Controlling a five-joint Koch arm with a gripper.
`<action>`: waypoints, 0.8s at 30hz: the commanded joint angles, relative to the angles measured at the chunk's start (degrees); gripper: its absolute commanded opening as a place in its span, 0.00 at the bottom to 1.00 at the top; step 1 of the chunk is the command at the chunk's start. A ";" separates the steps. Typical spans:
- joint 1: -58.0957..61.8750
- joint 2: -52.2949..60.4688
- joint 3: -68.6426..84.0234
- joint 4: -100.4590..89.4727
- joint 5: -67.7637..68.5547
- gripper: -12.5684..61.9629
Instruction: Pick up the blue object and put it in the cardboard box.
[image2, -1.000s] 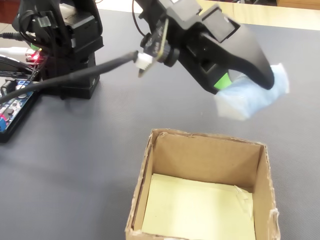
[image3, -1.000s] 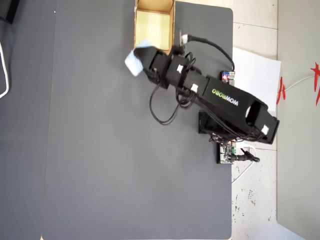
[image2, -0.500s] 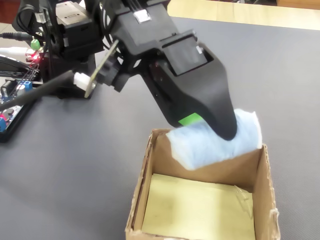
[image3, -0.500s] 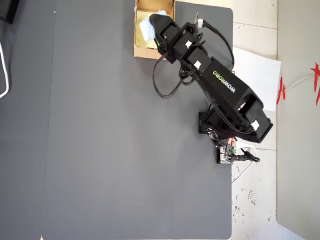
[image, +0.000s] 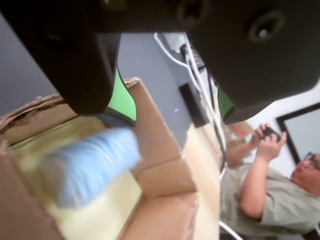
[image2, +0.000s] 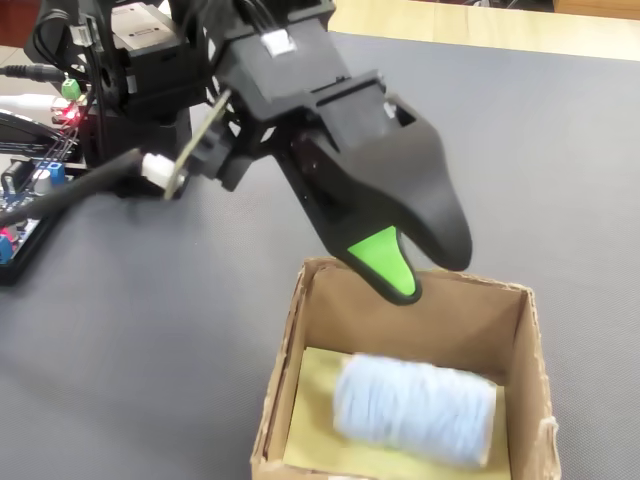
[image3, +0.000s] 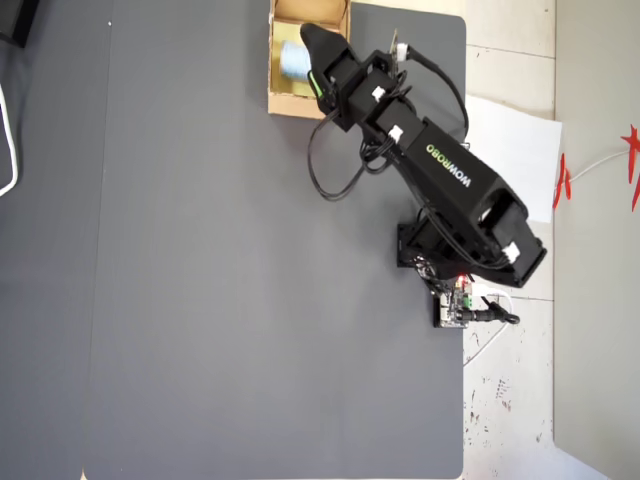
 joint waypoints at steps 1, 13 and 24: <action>-1.85 3.43 -0.79 -7.21 2.90 0.60; -17.40 13.27 9.32 -15.73 4.66 0.60; -31.29 20.74 26.02 -23.99 10.20 0.60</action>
